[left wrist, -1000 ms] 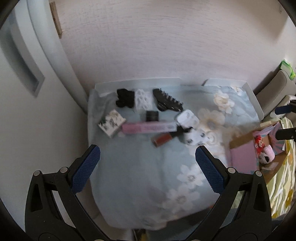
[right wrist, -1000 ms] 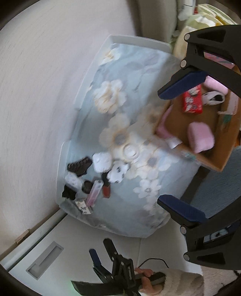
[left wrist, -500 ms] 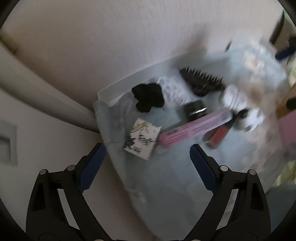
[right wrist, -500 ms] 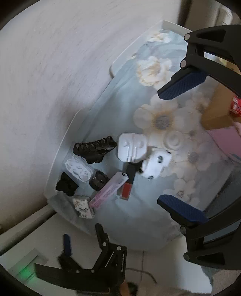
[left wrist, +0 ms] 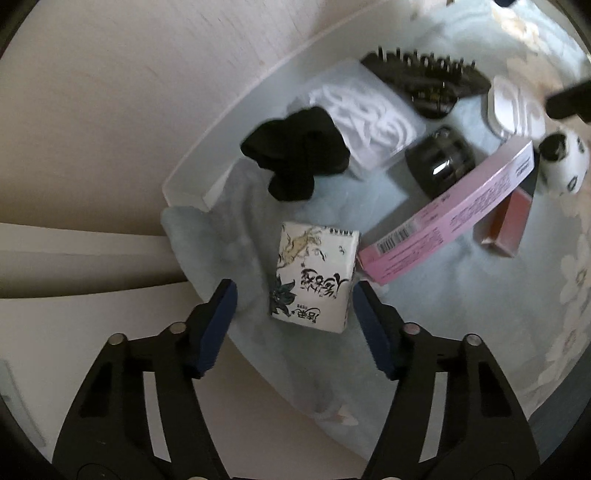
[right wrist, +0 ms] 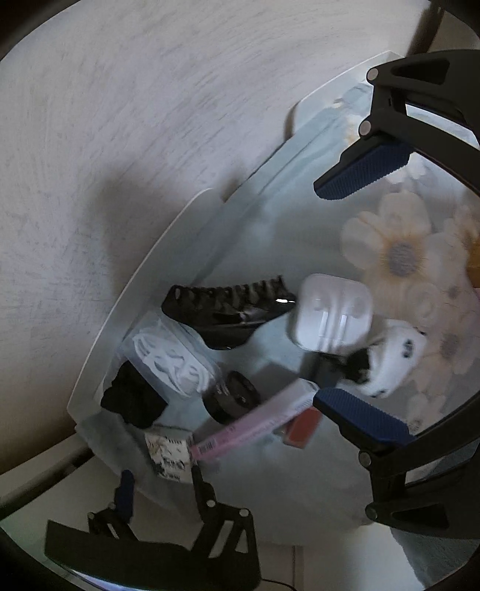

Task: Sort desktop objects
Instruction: 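Grasp the tissue pack with the left tool while the right tool grasps the black hair clip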

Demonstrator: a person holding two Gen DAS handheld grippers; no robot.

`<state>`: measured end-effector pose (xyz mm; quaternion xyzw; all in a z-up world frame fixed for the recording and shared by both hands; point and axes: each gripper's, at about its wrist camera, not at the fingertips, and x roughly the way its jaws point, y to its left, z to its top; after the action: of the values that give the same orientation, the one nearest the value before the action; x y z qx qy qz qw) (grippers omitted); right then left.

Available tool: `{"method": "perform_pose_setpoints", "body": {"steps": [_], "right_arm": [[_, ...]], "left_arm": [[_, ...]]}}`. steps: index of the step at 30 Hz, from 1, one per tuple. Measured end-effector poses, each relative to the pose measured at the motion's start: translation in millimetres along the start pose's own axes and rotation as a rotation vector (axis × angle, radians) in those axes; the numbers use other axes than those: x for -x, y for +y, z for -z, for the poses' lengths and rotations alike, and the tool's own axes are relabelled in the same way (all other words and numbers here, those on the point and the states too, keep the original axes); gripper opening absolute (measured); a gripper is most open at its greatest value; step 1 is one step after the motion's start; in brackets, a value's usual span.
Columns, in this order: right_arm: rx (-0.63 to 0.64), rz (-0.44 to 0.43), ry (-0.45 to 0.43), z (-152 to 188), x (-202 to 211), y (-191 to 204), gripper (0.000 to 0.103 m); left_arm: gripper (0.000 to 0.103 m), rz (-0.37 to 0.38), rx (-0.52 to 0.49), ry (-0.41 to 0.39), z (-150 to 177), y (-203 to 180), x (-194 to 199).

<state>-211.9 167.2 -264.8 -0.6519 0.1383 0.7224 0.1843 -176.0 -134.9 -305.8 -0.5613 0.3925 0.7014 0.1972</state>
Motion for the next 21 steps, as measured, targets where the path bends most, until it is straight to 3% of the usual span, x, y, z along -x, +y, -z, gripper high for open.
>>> {"method": "perform_pose_setpoints", "body": {"steps": [8,11,14,16,21], "right_arm": [[-0.013,-0.009,0.014,-18,-26,-3,0.1],[-0.022,-0.019,0.013,-24,-33,-5,0.095],[-0.034,-0.037,0.009,-30,-40,-5,0.085],[-0.034,-0.033,0.006,-32,-44,-4,0.072],[-0.031,-0.053,-0.006,-35,-51,-2,0.057]], "left_arm": [[0.054,0.049,-0.015,-0.023,-3,-5,-10],[0.054,0.074,0.011,-0.02,-2,1,-12],[0.054,0.093,0.034,-0.027,1,5,-12],[0.052,0.111,0.052,-0.026,2,7,-12],[0.047,0.145,0.087,-0.038,5,13,-11]]}}
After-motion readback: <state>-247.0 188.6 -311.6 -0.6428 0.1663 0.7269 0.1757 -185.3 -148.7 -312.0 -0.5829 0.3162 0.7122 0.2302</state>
